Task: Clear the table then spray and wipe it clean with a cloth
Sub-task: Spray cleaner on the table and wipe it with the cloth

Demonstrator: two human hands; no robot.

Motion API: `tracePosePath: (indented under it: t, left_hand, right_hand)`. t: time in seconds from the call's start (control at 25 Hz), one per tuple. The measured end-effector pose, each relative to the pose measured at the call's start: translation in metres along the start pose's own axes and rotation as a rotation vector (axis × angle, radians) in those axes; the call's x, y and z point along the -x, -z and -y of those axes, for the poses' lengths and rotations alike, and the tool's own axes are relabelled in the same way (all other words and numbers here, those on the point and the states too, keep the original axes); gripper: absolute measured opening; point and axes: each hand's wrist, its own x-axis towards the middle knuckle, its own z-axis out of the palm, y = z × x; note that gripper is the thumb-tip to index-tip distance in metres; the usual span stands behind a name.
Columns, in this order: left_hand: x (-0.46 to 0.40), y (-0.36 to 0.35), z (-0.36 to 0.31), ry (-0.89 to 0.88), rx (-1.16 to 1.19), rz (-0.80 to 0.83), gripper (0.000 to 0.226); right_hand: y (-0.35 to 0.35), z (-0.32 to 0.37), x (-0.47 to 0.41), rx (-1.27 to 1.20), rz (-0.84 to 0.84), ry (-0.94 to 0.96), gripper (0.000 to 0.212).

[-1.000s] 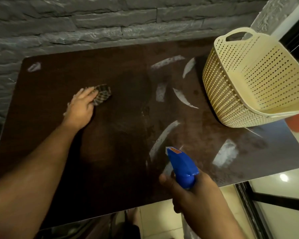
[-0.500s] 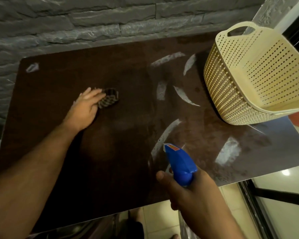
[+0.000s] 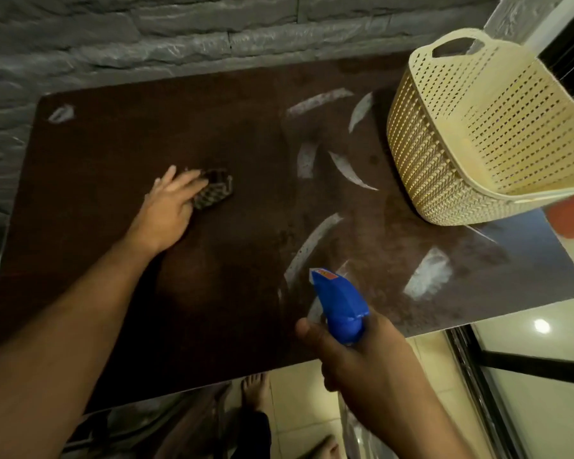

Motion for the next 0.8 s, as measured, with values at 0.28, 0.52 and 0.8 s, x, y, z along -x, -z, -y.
tracePosePath:
  t: [0.28,0.52,0.8]
  left_hand:
    - [0.091,-0.028,-0.05,-0.299,0.002,0.155,0.052]
    - [0.043,0.002,0.008,0.111,0.004,-0.054,0.05]
    - [0.095,-0.041,-0.076,-0.154,0.026,0.044,0.055]
  right_hand:
    - [0.004,-0.016,0.016,0.067,0.007,0.015,0.045]
    - [0.007,-0.038,0.025,0.091,0.003,0.004,0.047]
    - [0.017,-0.046,0.034,0.061,0.033,0.051,0.039]
